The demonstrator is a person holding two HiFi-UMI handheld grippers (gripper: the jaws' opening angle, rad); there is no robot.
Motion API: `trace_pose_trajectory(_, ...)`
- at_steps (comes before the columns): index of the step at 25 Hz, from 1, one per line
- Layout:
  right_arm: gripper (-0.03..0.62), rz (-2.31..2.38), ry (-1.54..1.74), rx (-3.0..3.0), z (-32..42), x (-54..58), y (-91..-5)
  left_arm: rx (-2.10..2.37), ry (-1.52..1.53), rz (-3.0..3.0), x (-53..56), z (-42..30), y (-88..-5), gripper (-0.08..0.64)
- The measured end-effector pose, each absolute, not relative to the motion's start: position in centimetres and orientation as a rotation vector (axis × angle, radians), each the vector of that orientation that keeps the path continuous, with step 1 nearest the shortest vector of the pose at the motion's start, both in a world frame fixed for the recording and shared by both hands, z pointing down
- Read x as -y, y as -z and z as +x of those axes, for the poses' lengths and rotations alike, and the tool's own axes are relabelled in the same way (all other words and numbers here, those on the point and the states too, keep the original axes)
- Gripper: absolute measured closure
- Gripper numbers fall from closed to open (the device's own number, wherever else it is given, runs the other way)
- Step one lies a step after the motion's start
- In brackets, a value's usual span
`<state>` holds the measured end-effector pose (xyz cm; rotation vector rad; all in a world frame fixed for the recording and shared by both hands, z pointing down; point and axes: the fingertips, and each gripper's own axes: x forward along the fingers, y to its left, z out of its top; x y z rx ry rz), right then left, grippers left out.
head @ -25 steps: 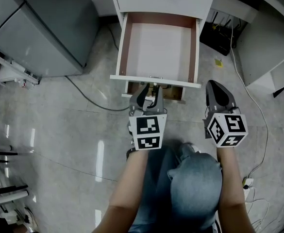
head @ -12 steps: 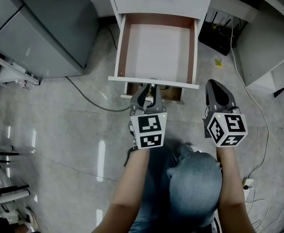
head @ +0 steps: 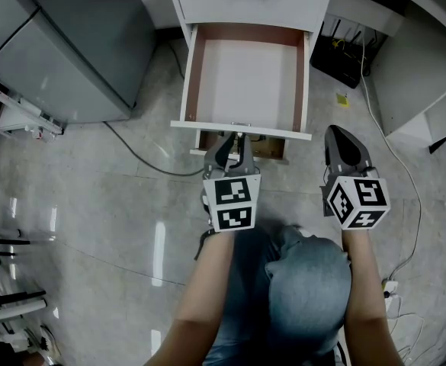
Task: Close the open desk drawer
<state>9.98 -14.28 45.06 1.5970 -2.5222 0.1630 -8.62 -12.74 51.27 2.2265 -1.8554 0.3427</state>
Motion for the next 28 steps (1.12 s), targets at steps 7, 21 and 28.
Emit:
trace_pose_trajectory(7, 0.594, 1.579, -0.158, 2.527, 9.9, 14.4, -45.0, 1.885, -0.315, 2.236, 13.1, -8.7, -49.5, 0.482)
trace_pose_trajectory(21, 0.594, 1.594, -0.160, 2.522, 11.3, 15.6, -45.1, 1.932, -0.237, 2.293, 15.3, -8.7, -45.2, 0.477)
trace_pose_trajectory(28, 0.594, 1.589, -0.159, 2.525, 11.0, 16.3, -45.0, 1.942, -0.198, 2.319, 16.6, -8.8, -43.4, 0.477)
